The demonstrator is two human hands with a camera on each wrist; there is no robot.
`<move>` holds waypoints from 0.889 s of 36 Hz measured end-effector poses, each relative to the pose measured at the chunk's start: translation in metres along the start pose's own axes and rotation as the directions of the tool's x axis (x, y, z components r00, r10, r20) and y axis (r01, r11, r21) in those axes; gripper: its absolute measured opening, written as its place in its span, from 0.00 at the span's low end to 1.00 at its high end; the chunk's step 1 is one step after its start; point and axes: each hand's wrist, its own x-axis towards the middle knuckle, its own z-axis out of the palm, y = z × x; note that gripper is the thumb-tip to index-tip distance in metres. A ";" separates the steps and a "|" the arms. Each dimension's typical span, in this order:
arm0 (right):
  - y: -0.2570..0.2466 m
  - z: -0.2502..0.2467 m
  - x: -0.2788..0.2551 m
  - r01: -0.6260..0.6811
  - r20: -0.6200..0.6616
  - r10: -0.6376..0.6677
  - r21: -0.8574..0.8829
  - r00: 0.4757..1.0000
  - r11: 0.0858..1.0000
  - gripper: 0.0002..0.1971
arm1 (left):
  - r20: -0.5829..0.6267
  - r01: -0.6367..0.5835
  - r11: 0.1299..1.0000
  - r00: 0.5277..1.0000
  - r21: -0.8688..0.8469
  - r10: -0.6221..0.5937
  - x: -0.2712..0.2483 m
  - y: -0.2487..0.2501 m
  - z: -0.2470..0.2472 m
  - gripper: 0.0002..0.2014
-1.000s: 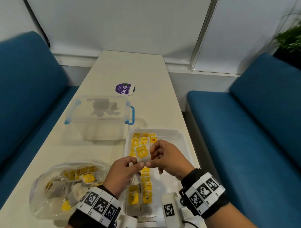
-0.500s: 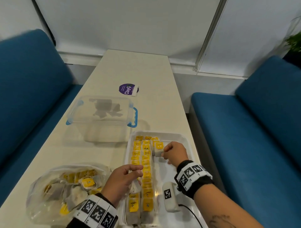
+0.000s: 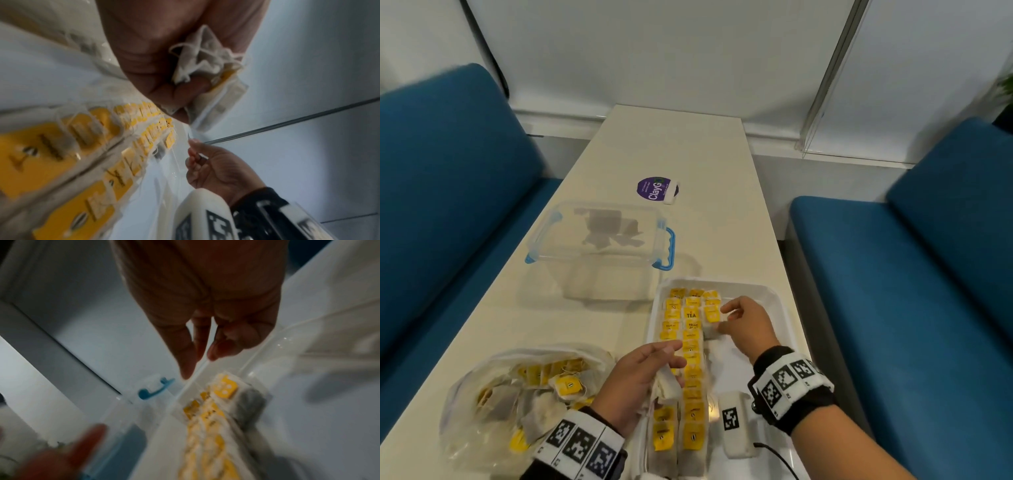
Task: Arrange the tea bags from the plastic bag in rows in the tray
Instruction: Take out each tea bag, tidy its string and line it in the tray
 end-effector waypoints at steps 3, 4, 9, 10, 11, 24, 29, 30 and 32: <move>-0.020 -0.009 -0.024 0.045 0.221 -0.059 0.071 0.973 0.996 0.12 | 0.004 0.006 1.000 1.000 -0.028 -0.006 -0.002 -0.001 0.005 0.11; -0.027 -0.012 -0.032 0.055 0.305 -0.072 0.065 0.950 0.996 0.11 | 0.004 -0.001 1.000 1.000 -0.031 0.002 -0.002 -0.001 0.006 0.11; -0.044 -0.015 -0.064 0.156 0.521 -0.159 0.050 0.838 0.986 0.10 | 0.009 -0.008 0.997 1.000 -0.079 0.009 -0.007 0.002 0.013 0.13; -0.046 -0.013 -0.070 0.160 0.533 -0.167 0.058 0.830 0.985 0.10 | 0.014 -0.007 0.995 1.000 -0.098 0.009 -0.006 0.001 0.013 0.13; -0.048 -0.012 -0.075 0.155 0.538 -0.162 0.058 0.828 0.986 0.11 | 0.015 -0.005 0.994 1.000 -0.106 0.006 -0.007 0.002 0.013 0.14; -0.032 0.005 -0.099 0.303 0.308 -0.275 -0.044 0.911 0.952 0.11 | 0.016 -0.018 0.983 1.000 -0.185 0.021 -0.009 -0.001 0.011 0.17; -0.030 -0.006 -0.096 0.193 0.213 -0.209 0.093 0.954 0.977 0.05 | 0.066 -0.011 0.975 0.997 -0.222 0.026 -0.010 -0.003 0.014 0.15; -0.030 -0.007 -0.095 0.170 0.207 -0.192 0.121 0.959 0.978 0.04 | 0.092 -0.020 0.977 0.995 -0.212 0.040 -0.010 -0.004 0.013 0.12; -0.028 -0.007 -0.094 0.127 0.210 -0.164 0.179 0.964 0.976 0.05 | 0.087 -0.028 0.985 0.995 -0.170 0.043 -0.011 -0.005 0.013 0.11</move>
